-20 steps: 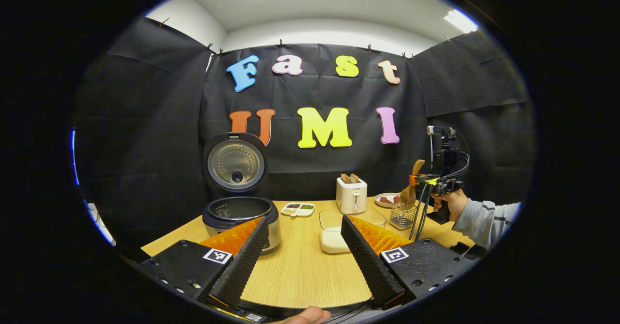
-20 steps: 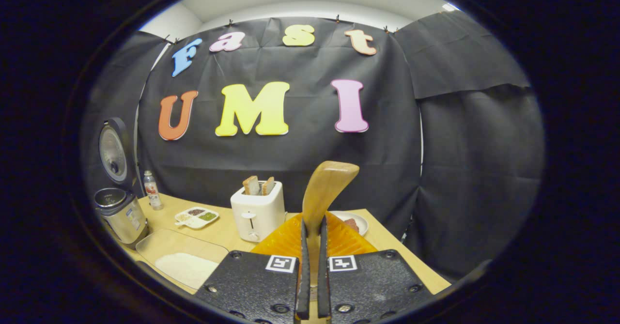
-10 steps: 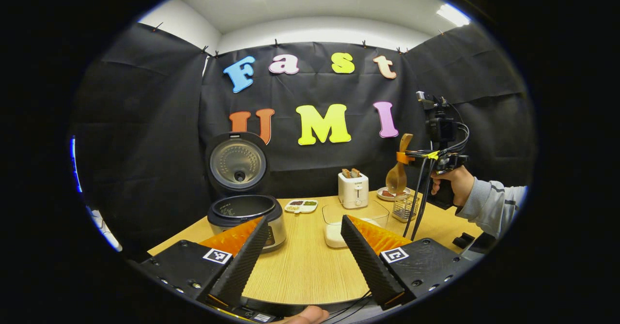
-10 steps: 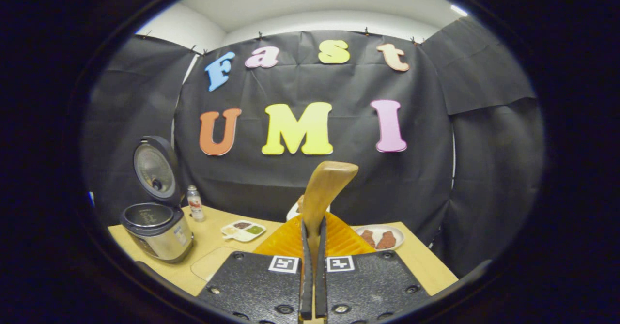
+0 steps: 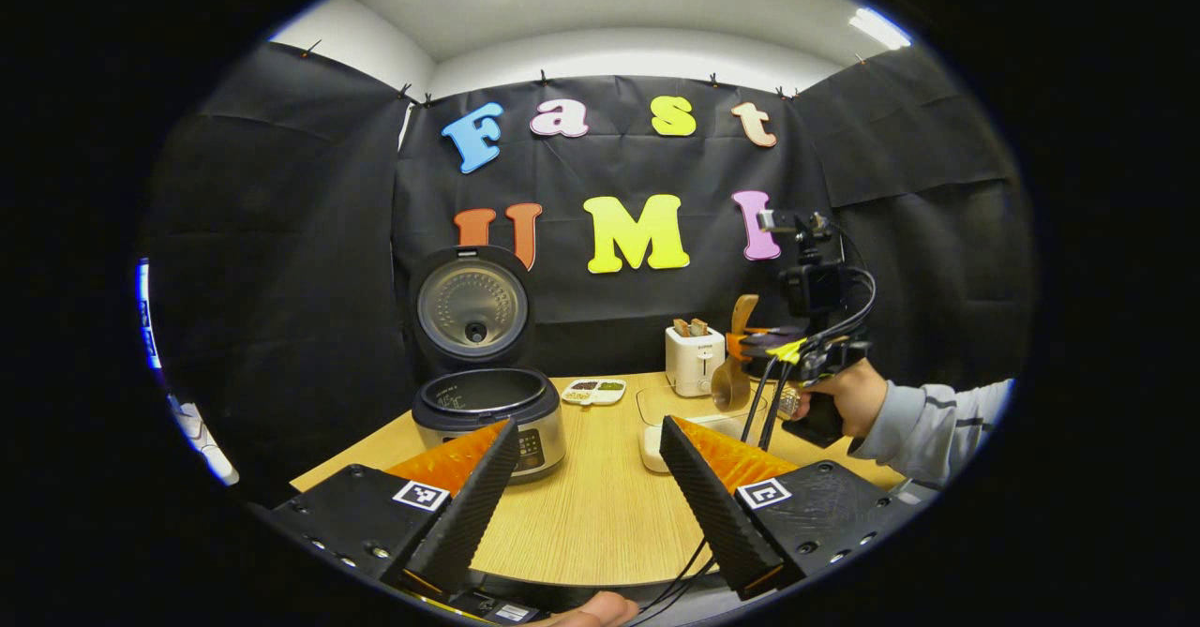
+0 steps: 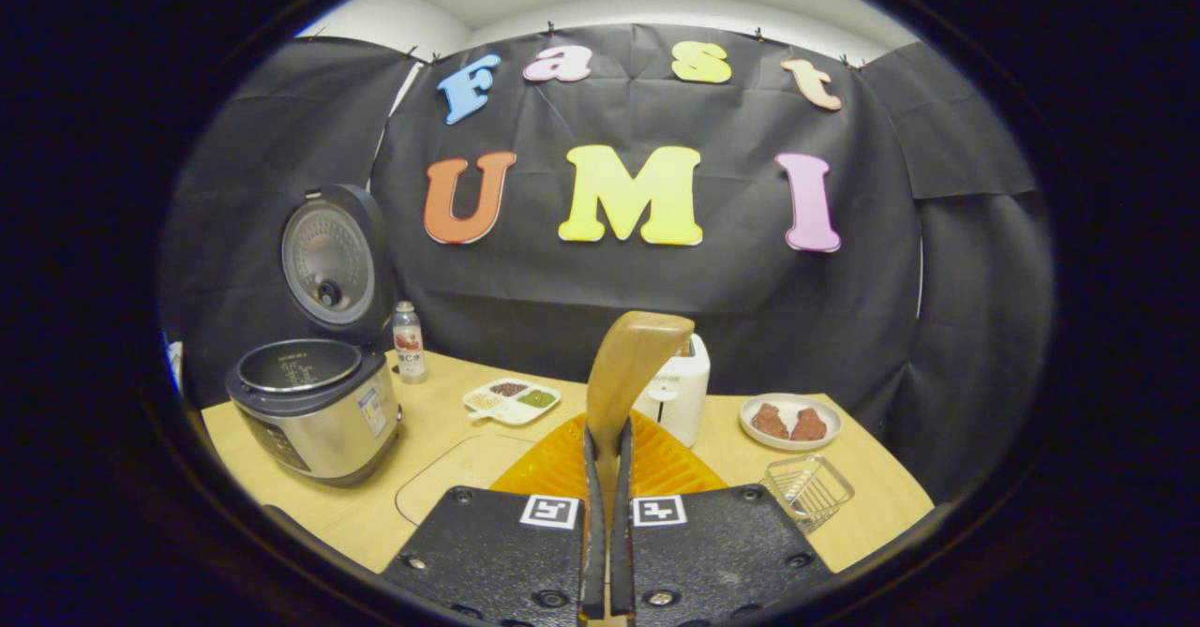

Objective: Close the left gripper, press the button to open the rice cooker; take a wooden spoon from the chopstick holder with the right hand, scoop a spoonful of rice and pour it into the rice cooker, then put the wooden spoon back into the chopstick holder.

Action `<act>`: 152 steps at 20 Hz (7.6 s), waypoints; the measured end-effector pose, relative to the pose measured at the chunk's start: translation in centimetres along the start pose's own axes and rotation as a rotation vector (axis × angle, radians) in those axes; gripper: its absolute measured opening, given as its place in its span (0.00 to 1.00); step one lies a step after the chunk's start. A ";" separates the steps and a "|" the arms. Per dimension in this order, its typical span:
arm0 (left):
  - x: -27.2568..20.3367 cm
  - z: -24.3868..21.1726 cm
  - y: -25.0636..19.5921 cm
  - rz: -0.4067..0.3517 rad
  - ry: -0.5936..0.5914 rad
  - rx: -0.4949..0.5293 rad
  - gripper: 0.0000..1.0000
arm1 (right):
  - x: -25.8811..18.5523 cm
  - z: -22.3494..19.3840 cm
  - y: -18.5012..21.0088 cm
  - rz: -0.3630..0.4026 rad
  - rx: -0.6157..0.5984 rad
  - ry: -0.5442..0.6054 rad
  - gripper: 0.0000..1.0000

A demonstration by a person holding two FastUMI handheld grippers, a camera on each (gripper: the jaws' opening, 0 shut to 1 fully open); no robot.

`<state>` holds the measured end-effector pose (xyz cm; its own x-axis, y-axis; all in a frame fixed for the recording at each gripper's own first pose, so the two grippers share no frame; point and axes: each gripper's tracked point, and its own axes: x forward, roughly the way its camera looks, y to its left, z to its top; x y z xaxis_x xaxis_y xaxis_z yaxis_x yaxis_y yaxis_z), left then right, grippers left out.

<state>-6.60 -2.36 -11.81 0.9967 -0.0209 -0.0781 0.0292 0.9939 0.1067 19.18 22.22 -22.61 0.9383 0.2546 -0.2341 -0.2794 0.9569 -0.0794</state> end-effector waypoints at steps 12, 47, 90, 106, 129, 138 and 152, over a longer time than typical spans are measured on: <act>1.0 -1.8 0.8 0.029 0.047 -0.028 0.96 | 1.7 -5.9 4.2 0.217 0.363 0.130 0.07; 1.2 -1.1 1.9 0.059 0.043 0.013 0.96 | 0.0 -1.7 -7.7 0.406 1.623 0.127 0.07; -7.2 -3.3 16.2 0.210 0.031 -0.069 0.96 | 8.3 12.7 26.2 0.452 0.557 0.205 0.07; -6.8 -4.4 15.6 0.192 0.059 -0.067 0.96 | 5.4 13.3 30.3 0.455 -0.008 0.048 0.07; -6.2 -3.1 13.3 0.140 0.061 -0.054 0.96 | 1.1 15.5 21.0 0.364 -0.144 -0.040 0.08; -4.2 -0.9 8.5 0.076 0.047 -0.102 0.96 | -0.6 16.3 4.9 0.194 -0.083 -0.060 0.08; -1.3 -0.1 3.9 0.068 0.061 -0.035 0.96 | -1.5 11.8 -13.3 0.016 0.002 -0.030 0.08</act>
<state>-7.76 1.55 -11.35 0.9899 0.0520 -0.1321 -0.0417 0.9960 0.0796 23.89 10.77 -9.81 0.9393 0.2743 -0.2059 -0.2945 0.9528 -0.0742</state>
